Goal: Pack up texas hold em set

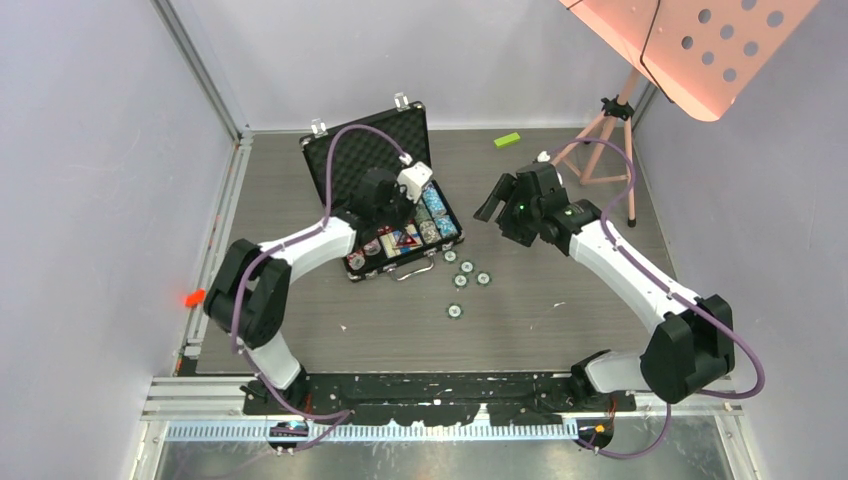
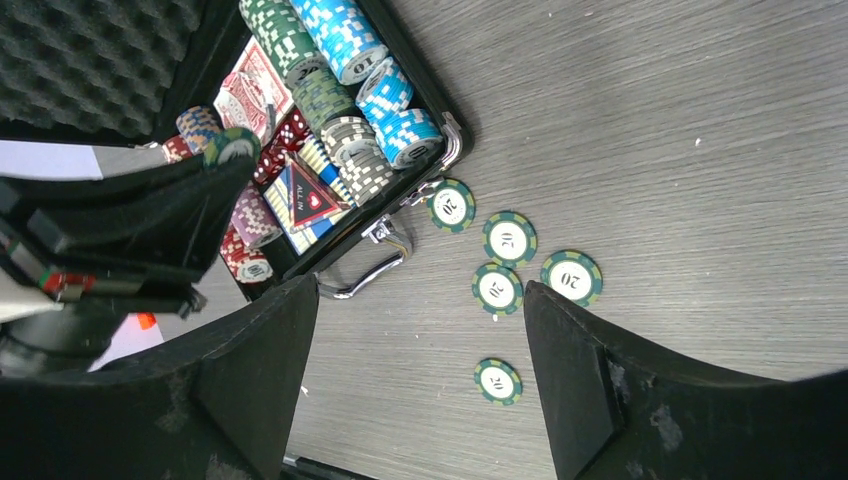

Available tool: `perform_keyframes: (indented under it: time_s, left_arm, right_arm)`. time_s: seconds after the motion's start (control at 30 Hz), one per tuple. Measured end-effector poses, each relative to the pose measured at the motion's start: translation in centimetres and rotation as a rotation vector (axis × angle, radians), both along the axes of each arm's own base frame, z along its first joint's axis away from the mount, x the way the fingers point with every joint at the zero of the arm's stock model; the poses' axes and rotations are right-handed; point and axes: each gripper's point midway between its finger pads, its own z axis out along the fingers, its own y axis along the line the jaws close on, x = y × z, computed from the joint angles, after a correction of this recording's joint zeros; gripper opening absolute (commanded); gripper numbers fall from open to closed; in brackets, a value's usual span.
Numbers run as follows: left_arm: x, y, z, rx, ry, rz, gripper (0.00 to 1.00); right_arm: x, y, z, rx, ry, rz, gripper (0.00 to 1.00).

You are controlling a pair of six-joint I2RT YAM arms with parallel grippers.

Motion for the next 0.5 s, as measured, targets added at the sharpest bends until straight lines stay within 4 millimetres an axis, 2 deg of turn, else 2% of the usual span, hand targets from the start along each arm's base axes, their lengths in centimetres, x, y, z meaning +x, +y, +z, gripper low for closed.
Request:
perform_keyframes:
  time_s: [0.2,0.37,0.5]
  left_arm:
    - [2.6,0.1,-2.1,0.073,0.021,-0.045,0.0]
    - [2.9,0.0,-3.2,0.102,0.048,-0.08,0.0]
    - [3.4,-0.4,-3.0,0.112,0.046,-0.096,0.0]
  right_arm:
    - [0.0,0.0,-0.6,-0.02,0.007,0.019,0.8]
    - [0.0,0.0,-0.6,-0.025,0.005,0.026,0.8]
    - [0.0,0.1,-1.0,-0.03,0.017,0.032,0.8]
